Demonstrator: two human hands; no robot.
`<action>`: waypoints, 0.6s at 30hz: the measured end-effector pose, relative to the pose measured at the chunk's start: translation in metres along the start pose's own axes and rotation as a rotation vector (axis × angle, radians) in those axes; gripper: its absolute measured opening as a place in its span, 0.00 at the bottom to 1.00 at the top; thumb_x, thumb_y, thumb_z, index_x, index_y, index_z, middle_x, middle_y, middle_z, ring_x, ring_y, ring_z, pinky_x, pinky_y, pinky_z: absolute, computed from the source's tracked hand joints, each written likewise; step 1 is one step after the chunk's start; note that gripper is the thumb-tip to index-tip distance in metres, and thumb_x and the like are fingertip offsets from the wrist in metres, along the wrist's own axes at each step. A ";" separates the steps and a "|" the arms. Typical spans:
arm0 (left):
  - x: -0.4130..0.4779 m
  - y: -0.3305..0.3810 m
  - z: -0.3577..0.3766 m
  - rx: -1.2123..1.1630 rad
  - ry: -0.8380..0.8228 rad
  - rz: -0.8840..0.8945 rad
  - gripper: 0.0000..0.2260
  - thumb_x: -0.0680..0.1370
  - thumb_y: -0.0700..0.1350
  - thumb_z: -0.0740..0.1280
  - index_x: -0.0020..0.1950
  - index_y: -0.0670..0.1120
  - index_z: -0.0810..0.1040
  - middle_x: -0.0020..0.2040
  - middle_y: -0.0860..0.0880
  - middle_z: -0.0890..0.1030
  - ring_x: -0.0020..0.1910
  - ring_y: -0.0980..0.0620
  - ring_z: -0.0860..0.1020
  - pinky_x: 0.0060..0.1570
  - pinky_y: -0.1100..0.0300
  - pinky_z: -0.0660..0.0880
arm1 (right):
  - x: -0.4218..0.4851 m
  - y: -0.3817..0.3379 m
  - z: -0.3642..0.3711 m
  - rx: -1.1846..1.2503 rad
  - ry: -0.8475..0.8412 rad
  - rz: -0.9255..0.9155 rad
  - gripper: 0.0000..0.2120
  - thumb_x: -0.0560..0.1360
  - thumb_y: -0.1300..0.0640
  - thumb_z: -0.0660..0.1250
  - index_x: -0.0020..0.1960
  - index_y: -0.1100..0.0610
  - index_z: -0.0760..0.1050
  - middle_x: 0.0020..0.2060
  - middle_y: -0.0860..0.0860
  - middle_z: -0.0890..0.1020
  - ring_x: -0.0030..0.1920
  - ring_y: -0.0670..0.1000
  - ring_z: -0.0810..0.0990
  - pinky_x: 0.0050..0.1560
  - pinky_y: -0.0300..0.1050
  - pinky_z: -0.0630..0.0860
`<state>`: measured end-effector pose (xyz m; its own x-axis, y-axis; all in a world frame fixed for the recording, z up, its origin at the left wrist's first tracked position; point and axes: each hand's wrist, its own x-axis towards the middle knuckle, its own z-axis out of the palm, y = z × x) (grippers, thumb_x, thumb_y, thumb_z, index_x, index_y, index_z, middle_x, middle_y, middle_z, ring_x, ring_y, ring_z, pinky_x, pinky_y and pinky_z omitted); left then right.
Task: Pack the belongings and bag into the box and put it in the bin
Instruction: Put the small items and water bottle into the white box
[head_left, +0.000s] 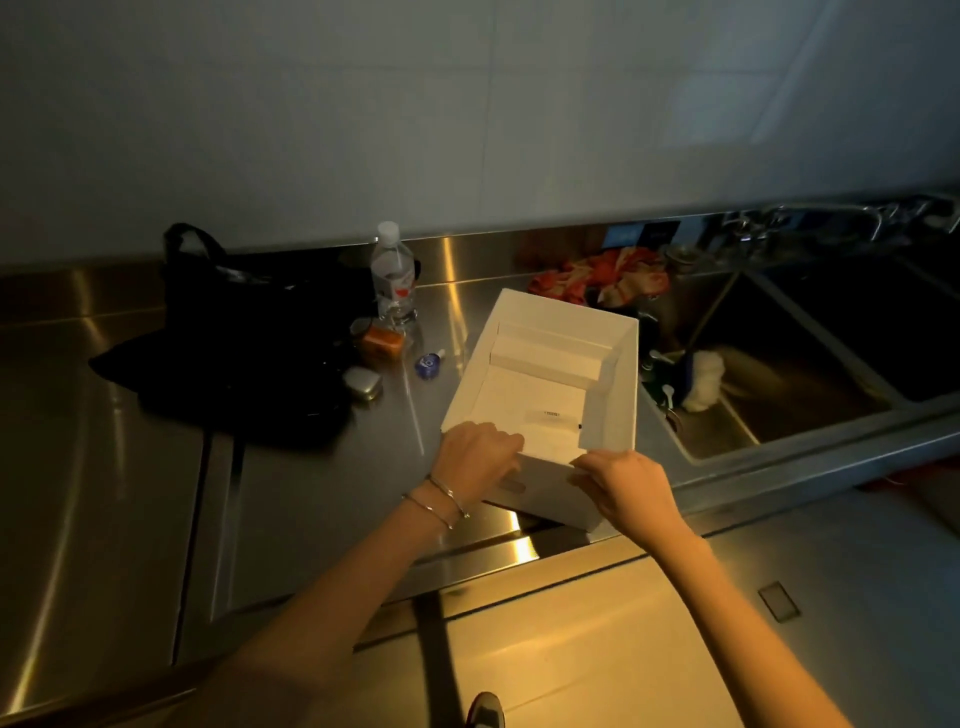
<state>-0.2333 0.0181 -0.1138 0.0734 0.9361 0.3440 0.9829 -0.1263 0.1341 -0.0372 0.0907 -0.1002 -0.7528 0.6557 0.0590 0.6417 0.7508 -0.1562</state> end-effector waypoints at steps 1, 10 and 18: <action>0.004 -0.009 0.000 -0.018 0.019 -0.025 0.12 0.58 0.45 0.81 0.32 0.47 0.79 0.24 0.49 0.79 0.22 0.52 0.77 0.22 0.66 0.72 | 0.008 0.004 -0.002 0.007 -0.005 0.008 0.05 0.73 0.54 0.68 0.48 0.53 0.79 0.40 0.51 0.84 0.40 0.59 0.81 0.37 0.49 0.76; 0.019 -0.043 0.011 -0.159 0.069 -0.153 0.09 0.63 0.37 0.78 0.40 0.45 0.83 0.32 0.46 0.83 0.29 0.48 0.80 0.29 0.61 0.77 | 0.078 -0.019 0.021 0.107 -0.060 -0.005 0.11 0.76 0.53 0.62 0.58 0.51 0.75 0.51 0.51 0.81 0.51 0.55 0.79 0.46 0.49 0.76; 0.013 -0.124 0.005 -0.237 0.281 -0.318 0.06 0.73 0.37 0.66 0.49 0.41 0.78 0.46 0.41 0.81 0.47 0.47 0.77 0.46 0.59 0.76 | 0.106 -0.008 0.040 0.062 0.093 -0.077 0.06 0.74 0.53 0.66 0.48 0.54 0.77 0.39 0.52 0.83 0.37 0.57 0.81 0.31 0.48 0.76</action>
<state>-0.3536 0.0474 -0.1313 -0.3050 0.8194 0.4853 0.8812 0.0495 0.4702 -0.1283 0.1510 -0.1319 -0.7808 0.6030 0.1638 0.5702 0.7948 -0.2078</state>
